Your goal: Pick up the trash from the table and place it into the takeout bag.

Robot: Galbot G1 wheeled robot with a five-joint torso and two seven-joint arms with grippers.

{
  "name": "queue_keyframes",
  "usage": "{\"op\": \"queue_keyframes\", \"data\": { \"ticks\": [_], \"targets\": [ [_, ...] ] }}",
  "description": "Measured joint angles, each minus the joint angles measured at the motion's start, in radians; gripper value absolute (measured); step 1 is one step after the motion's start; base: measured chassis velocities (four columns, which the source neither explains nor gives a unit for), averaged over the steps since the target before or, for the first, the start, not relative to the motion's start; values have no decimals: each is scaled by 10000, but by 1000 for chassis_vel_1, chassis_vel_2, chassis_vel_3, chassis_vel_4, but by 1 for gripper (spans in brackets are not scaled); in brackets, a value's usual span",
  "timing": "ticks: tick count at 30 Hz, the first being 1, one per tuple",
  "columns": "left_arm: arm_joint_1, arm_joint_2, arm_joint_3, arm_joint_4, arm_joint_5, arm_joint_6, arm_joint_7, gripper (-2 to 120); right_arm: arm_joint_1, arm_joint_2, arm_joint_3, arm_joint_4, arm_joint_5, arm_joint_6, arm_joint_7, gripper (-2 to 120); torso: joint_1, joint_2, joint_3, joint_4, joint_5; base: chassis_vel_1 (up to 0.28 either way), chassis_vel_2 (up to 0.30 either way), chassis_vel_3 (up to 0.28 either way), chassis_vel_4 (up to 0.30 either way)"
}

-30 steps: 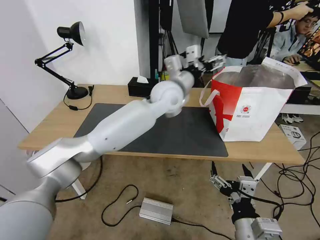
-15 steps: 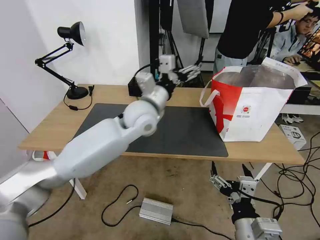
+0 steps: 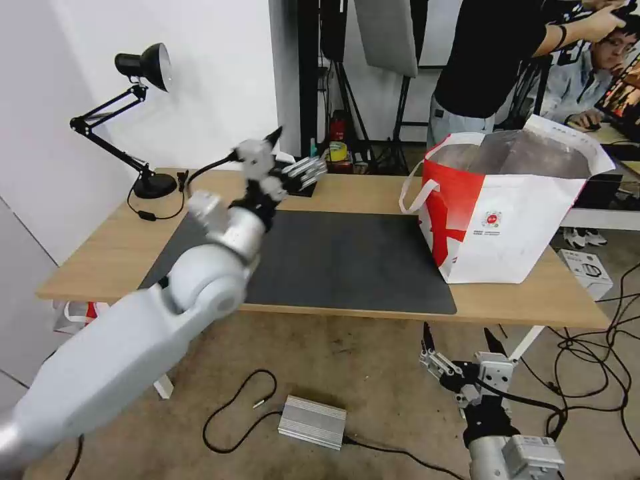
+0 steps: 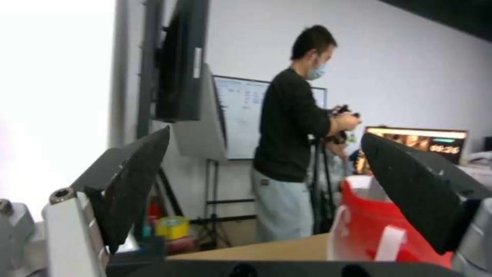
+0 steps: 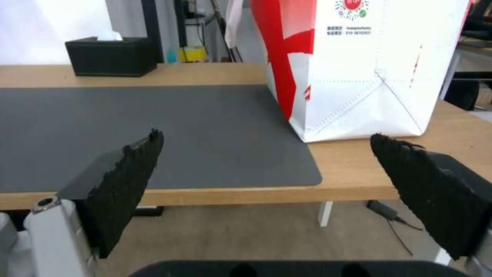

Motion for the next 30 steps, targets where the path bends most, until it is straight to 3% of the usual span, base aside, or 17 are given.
{"op": "queue_keyframes", "data": {
  "ticks": [4,10,16,22,24,30],
  "targets": [
    [1904,66,-1202,-605,640,-211,126,100,0,0,0,0,0,0,0,100,0,0,0,-1,0,0,0,0,0],
    [2143,65,-1310,-675,726,-237,141,100,0,-1,0,0,0,0,0,100,0,0,0,0,0,0,0,0,0],
    [3636,-26,-1969,-1176,1473,-551,190,100,0,-1,0,0,0,0,0,100,0,0,0,0,1,0,0,0,0],
    [5101,-727,-2744,-1744,2379,-610,199,100,-1,-1,0,0,0,0,0,100,0,0,0,0,1,0,0,0,0],
    [6119,-1155,-3232,-2077,2893,-681,317,100,0,-1,0,0,0,0,0,100,0,0,0,-1,2,0,0,0,0],
    [7515,-1990,-3892,-2301,3731,-1005,670,100,0,-1,0,0,0,0,0,100,0,1,0,-1,2,0,0,0,0]
  ]
}}
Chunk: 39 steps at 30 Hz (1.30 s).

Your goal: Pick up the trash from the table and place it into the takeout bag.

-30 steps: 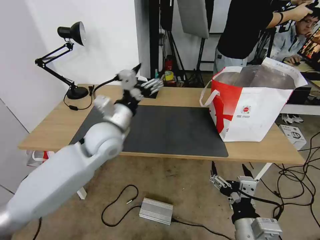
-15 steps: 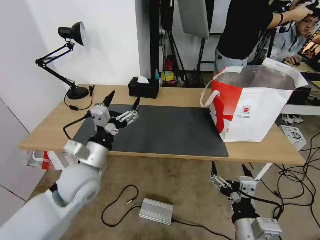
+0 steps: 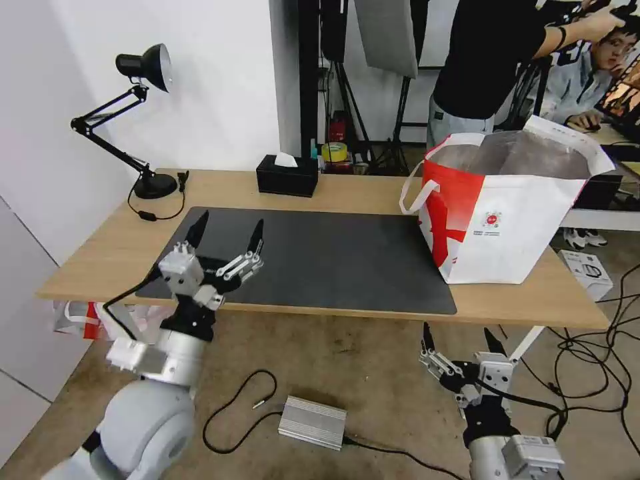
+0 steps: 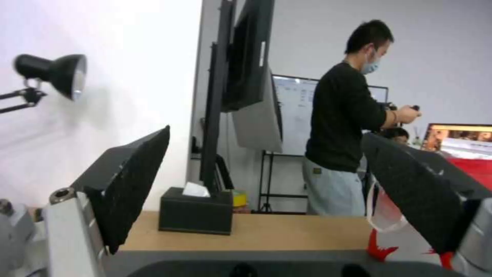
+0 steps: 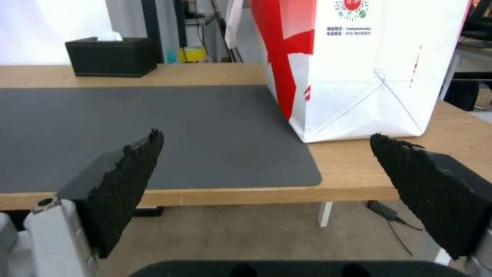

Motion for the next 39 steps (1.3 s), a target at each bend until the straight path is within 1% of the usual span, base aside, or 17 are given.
{"op": "queue_keyframes", "data": {
  "ticks": [2,3,5,6,8,10,12,14,16,19,26,33,39],
  "targets": [
    [561,-413,-217,-158,372,-116,89,100,0,0,0,0,0,0,0,100,1,0,0,1,1,0,0,0,0],
    [561,-413,-217,-158,372,-116,89,100,0,0,0,0,0,0,0,100,1,0,0,1,1,0,0,0,0],
    [1074,-796,-400,-257,775,-284,137,100,0,0,0,0,0,0,0,100,1,0,0,1,0,0,0,0,0],
    [1074,-796,-400,-257,775,-284,137,100,0,0,0,0,0,0,0,100,1,0,0,1,0,0,0,0,0],
    [1421,-1051,-469,-298,1077,-412,159,100,0,0,0,0,0,0,0,100,1,0,0,2,0,0,0,0,0],
    [1673,-1346,-476,-298,1375,-513,160,100,0,0,0,0,0,0,0,100,1,0,0,1,0,0,0,0,0],
    [1720,-1424,-468,-297,1441,-523,159,100,0,0,0,0,0,0,0,100,1,0,0,0,1,0,0,0,0],
    [1916,-1674,-418,-247,1742,-551,145,100,0,0,0,0,0,0,0,100,1,0,0,0,0,0,0,0,0],
    [1981,-1725,-396,-228,1826,-568,145,100,0,0,0,0,0,0,0,100,1,0,0,0,0,0,0,0,0],
    [2349,-2014,-270,-130,2271,-694,124,100,0,0,0,0,0,0,0,100,1,0,0,1,0,0,0,0,0],
    [2681,-2246,-203,-27,2627,-779,81,100,0,0,0,0,0,0,0,100,1,0,0,0,0,0,0,0,0],
    [3419,-2495,-17,131,3355,-921,40,100,0,0,0,0,0,0,0,100,1,0,0,1,0,0,0,0,0],
    [3690,-2544,37,140,3508,-943,2,100,0,0,0,0,0,0,0,100,1,0,0,0,0,0,0,0,0]
  ]
}}
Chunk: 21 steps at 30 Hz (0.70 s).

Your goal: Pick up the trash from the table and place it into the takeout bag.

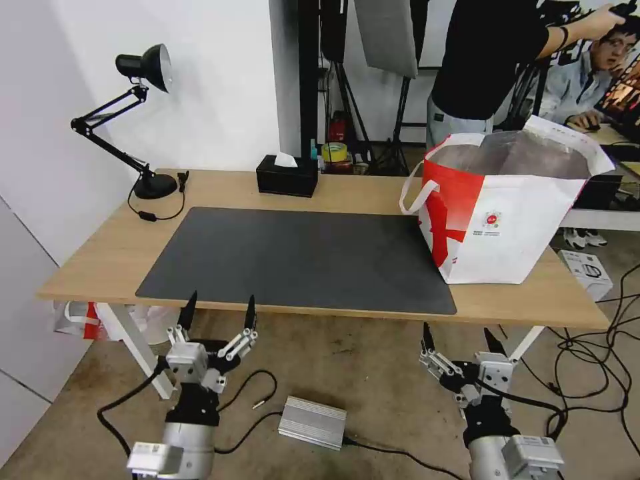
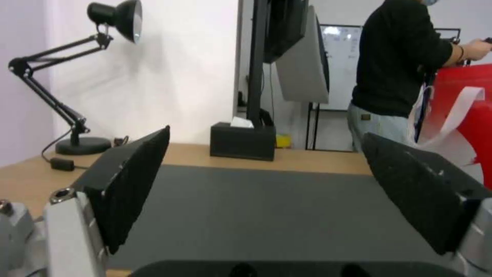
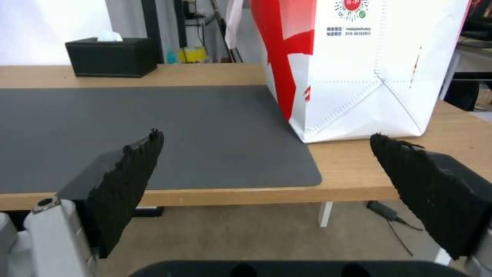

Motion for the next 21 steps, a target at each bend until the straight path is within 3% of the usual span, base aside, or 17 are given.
{"op": "queue_keyframes", "data": {
  "ticks": [21],
  "targets": [
    [23,-80,268,490,103,-51,-207,100,0,0,0,0,0,0,0,100,1,-1,0,0,0,0,0,0,0]
  ]
}}
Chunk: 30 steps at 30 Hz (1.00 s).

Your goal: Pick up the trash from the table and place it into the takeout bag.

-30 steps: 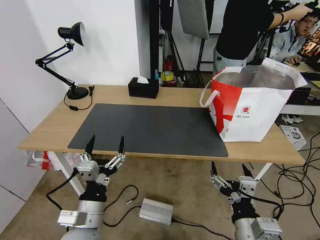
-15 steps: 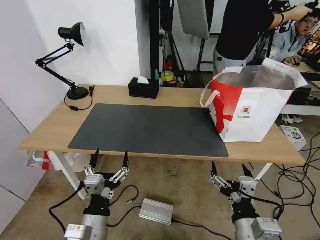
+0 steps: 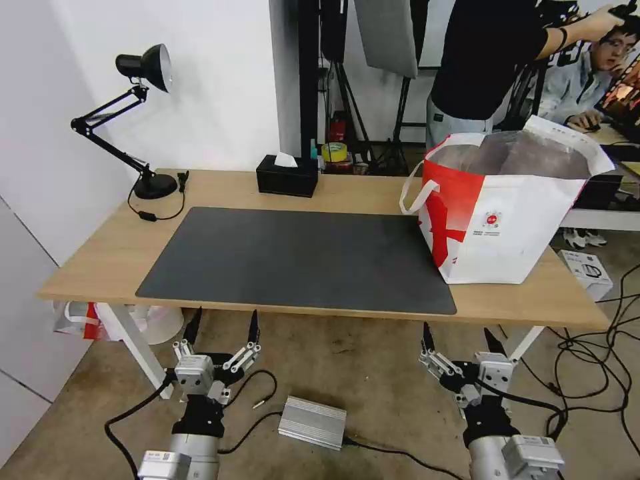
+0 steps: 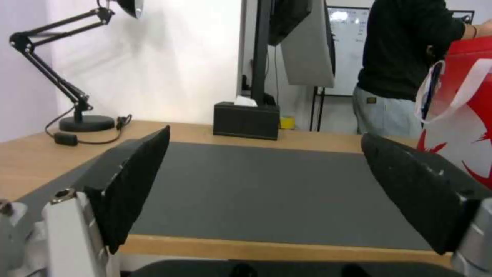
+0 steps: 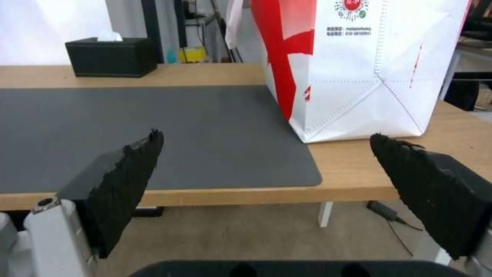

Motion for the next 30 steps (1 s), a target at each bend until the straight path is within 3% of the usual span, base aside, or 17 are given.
{"op": "queue_keyframes", "data": {
  "ticks": [30],
  "targets": [
    [-136,-53,-65,275,-165,-73,-2,100,0,0,0,-1,0,0,0,100,1,0,0,0,0,0,0,0,0]
  ]
}}
